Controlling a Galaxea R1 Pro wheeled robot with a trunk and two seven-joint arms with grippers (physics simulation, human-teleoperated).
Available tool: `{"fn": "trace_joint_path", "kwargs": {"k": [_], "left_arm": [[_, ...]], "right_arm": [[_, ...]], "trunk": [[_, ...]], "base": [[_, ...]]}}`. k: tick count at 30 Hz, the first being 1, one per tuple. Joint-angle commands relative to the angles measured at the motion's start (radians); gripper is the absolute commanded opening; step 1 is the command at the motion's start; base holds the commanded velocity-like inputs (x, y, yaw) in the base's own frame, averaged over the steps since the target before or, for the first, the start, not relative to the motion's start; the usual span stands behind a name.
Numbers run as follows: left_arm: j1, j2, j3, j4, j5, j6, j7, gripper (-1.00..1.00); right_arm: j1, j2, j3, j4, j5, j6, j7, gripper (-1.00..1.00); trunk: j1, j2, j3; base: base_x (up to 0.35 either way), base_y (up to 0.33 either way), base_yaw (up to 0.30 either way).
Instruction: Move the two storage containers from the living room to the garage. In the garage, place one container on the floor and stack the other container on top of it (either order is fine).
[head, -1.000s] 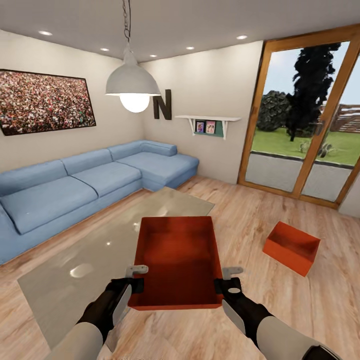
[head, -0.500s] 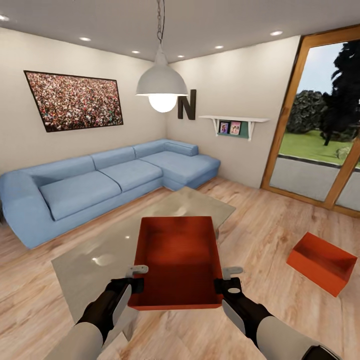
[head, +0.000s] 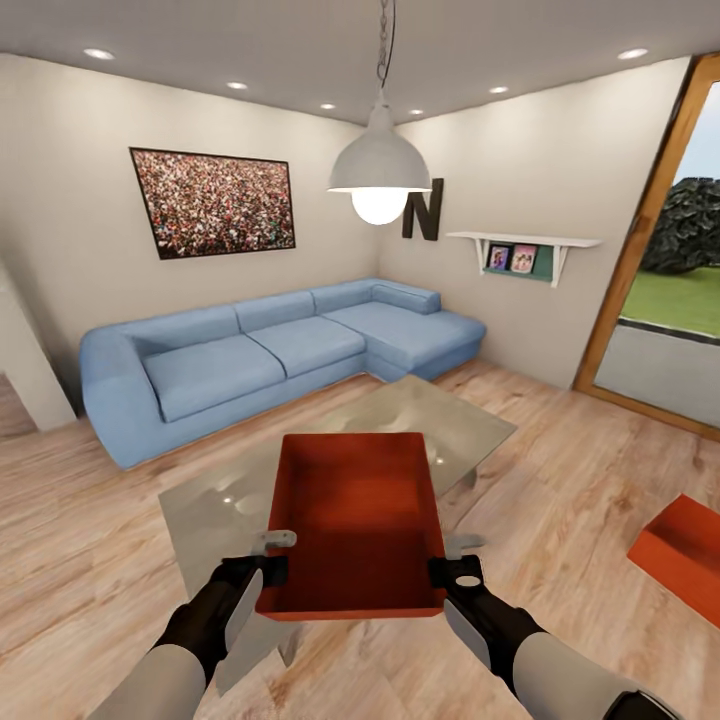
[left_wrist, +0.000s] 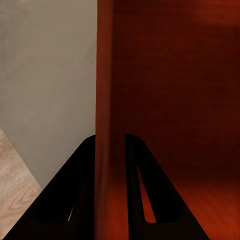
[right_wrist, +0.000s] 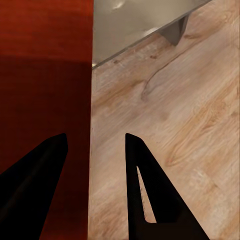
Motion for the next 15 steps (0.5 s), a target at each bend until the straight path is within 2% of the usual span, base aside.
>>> {"fn": "trace_joint_path", "kwargs": {"k": [1, 15], "left_arm": [[-0.002, -0.001, 0.019, -0.005, -0.018, 0.002, 0.031, -1.0], [-0.002, -0.002, 0.019, -0.005, -0.018, 0.002, 0.031, -1.0]], "right_arm": [[0.0, 0.014, 0.006, -0.002, -0.015, 0.005, -0.008, -1.0], [0.0, 0.013, 0.006, -0.002, -0.015, 0.005, -0.008, -1.0]], "trunk": [[0.0, -0.001, -0.002], [0.0, -0.001, -0.002]], "base": [[0.0, 0.0, 0.292], [0.0, 0.0, 0.292]]}}
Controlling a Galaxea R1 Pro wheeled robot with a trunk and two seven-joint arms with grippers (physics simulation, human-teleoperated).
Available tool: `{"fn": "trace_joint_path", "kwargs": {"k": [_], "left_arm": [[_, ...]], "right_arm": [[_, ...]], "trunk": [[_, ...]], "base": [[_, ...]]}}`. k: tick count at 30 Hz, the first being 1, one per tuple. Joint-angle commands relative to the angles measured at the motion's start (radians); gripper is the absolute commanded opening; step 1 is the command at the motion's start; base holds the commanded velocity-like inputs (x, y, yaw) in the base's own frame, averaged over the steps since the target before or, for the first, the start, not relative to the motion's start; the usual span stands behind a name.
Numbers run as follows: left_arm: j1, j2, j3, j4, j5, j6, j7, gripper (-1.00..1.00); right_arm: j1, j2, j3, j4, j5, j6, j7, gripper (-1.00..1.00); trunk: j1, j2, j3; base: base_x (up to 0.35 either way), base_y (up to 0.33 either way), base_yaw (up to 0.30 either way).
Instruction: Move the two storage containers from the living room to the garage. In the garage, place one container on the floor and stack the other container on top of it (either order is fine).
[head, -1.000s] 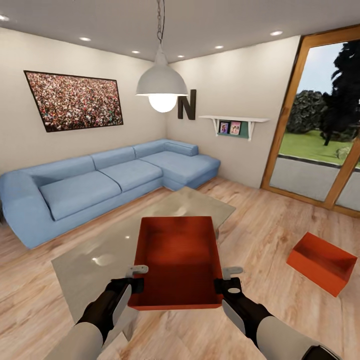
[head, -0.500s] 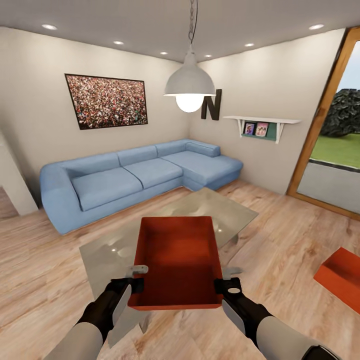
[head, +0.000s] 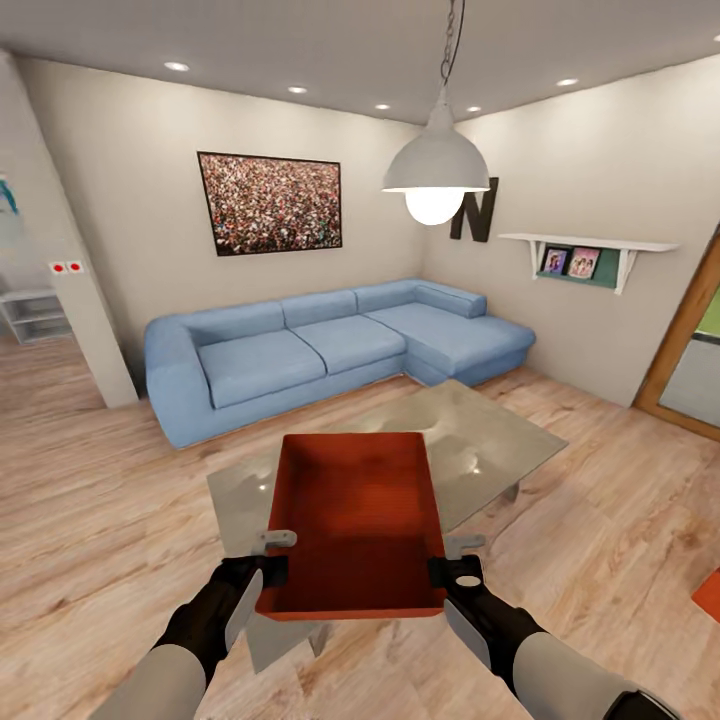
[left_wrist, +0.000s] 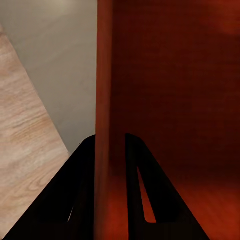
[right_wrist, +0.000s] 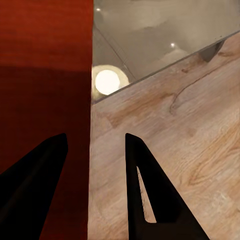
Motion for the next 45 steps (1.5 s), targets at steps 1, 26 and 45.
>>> {"fn": "trace_joint_path", "kwargs": {"k": [1, 26, 45], "left_arm": [[-0.001, -0.001, 0.016, -0.005, -0.014, 0.0, 0.031, -1.0], [-0.001, -0.001, 0.016, -0.005, -0.014, -0.004, 0.031, -1.0], [-0.001, -0.001, 0.016, -0.005, -0.014, -0.004, 0.031, -1.0]], "right_arm": [[0.0, 0.013, 0.006, -0.002, -0.014, 0.005, -0.008, -1.0], [0.0, 0.014, 0.006, -0.002, -0.014, 0.007, -0.008, -1.0], [0.0, 0.014, 0.006, -0.002, -0.014, 0.007, -0.008, -1.0]], "trunk": [[0.0, -0.001, -0.002], [0.0, -0.001, -0.002], [0.0, -0.001, -0.002]], "base": [[0.0, 0.0, 0.292], [0.0, 0.0, 0.291], [0.0, 0.0, 0.29]]}}
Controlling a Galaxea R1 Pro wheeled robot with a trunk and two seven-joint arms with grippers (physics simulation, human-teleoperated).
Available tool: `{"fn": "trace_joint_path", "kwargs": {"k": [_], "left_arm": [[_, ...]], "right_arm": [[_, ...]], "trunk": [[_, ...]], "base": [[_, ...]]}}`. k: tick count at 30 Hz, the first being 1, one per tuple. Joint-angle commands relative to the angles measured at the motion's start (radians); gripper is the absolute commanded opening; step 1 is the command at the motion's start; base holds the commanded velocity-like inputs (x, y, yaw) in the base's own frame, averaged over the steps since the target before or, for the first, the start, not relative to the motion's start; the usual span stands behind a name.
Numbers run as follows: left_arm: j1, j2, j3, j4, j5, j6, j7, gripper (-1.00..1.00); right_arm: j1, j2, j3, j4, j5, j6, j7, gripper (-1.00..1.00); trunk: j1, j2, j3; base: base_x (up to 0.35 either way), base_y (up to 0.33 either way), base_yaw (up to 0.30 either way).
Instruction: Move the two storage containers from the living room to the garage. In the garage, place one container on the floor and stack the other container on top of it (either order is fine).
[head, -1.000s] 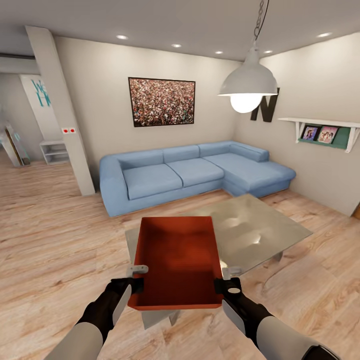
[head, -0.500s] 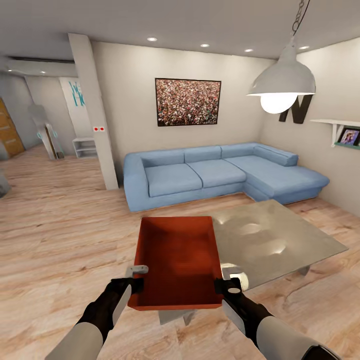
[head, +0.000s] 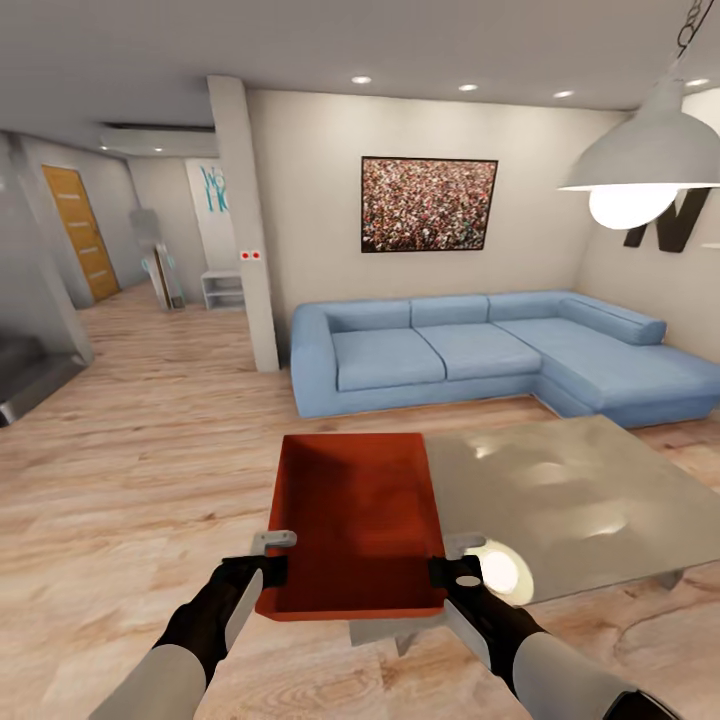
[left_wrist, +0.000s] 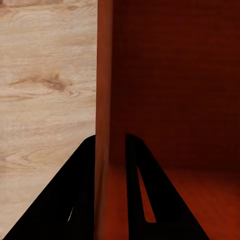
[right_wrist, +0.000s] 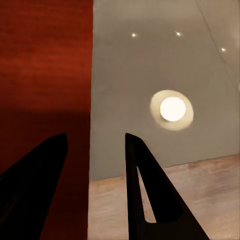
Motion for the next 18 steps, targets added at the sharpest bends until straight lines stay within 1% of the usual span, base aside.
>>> {"fn": "trace_joint_path", "kwargs": {"k": [1, 18], "left_arm": [[-0.002, -0.001, 0.015, -0.004, -0.013, -0.007, 0.032, -1.0], [-0.001, -0.001, 0.015, -0.004, -0.013, -0.007, 0.032, -1.0]], "right_arm": [[0.0, 0.014, 0.006, -0.002, -0.014, 0.005, -0.008, -1.0], [0.0, 0.014, 0.006, -0.002, -0.014, 0.005, -0.008, -1.0]], "trunk": [[0.0, -0.002, -0.002], [0.0, -0.002, -0.002]], "base": [[0.0, 0.0, 0.29], [0.0, 0.0, 0.291]]}}
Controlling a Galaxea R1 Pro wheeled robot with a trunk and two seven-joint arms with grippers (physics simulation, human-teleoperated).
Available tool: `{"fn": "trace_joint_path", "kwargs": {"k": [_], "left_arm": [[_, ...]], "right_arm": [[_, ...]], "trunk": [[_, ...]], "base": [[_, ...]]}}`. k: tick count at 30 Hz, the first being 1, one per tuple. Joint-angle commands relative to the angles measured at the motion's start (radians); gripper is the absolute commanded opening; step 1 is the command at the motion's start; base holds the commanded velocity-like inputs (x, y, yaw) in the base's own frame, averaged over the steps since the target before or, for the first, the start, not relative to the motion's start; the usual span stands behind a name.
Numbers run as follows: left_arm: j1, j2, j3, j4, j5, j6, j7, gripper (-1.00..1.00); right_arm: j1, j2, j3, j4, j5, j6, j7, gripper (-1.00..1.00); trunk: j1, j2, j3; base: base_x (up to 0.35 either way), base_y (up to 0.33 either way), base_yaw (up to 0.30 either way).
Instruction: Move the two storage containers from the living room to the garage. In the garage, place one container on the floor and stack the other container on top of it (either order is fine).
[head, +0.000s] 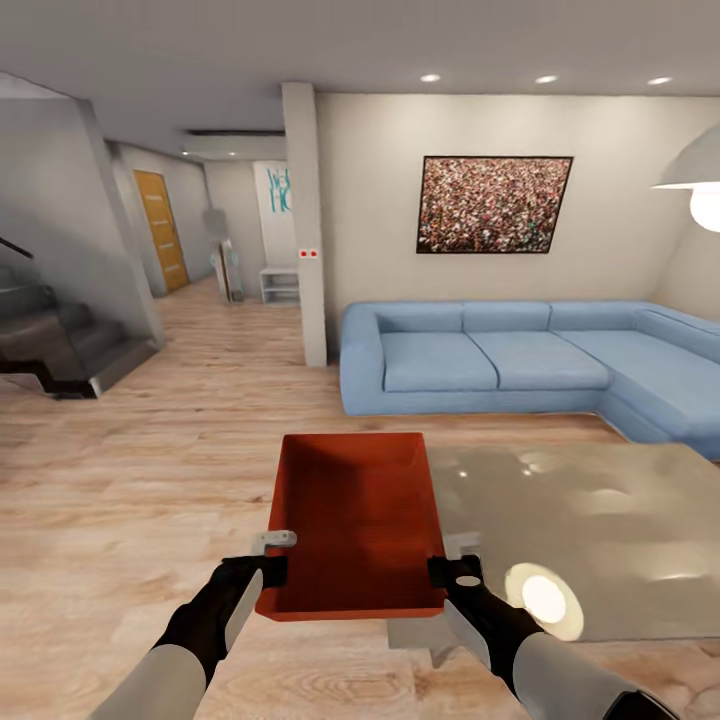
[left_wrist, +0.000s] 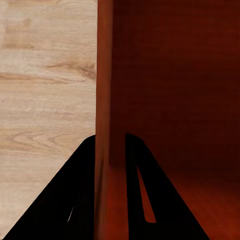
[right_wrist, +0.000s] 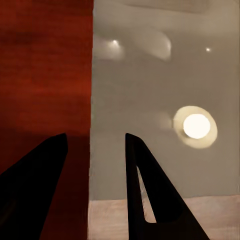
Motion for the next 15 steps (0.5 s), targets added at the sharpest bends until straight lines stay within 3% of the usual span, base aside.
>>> {"fn": "trace_joint_path", "kwargs": {"k": [1, 15], "left_arm": [[-0.002, -0.001, 0.015, -0.004, -0.013, -0.007, 0.032, -1.0], [-0.002, -0.001, 0.015, -0.004, -0.013, -0.007, 0.032, -1.0]], "right_arm": [[0.0, 0.014, 0.006, -0.002, -0.014, 0.005, -0.008, -1.0], [0.0, 0.014, 0.006, -0.002, -0.014, 0.005, -0.008, -1.0]], "trunk": [[0.0, -0.002, -0.002], [0.0, -0.002, -0.002]], "base": [[0.0, 0.0, 0.291], [0.0, 0.0, 0.291]]}}
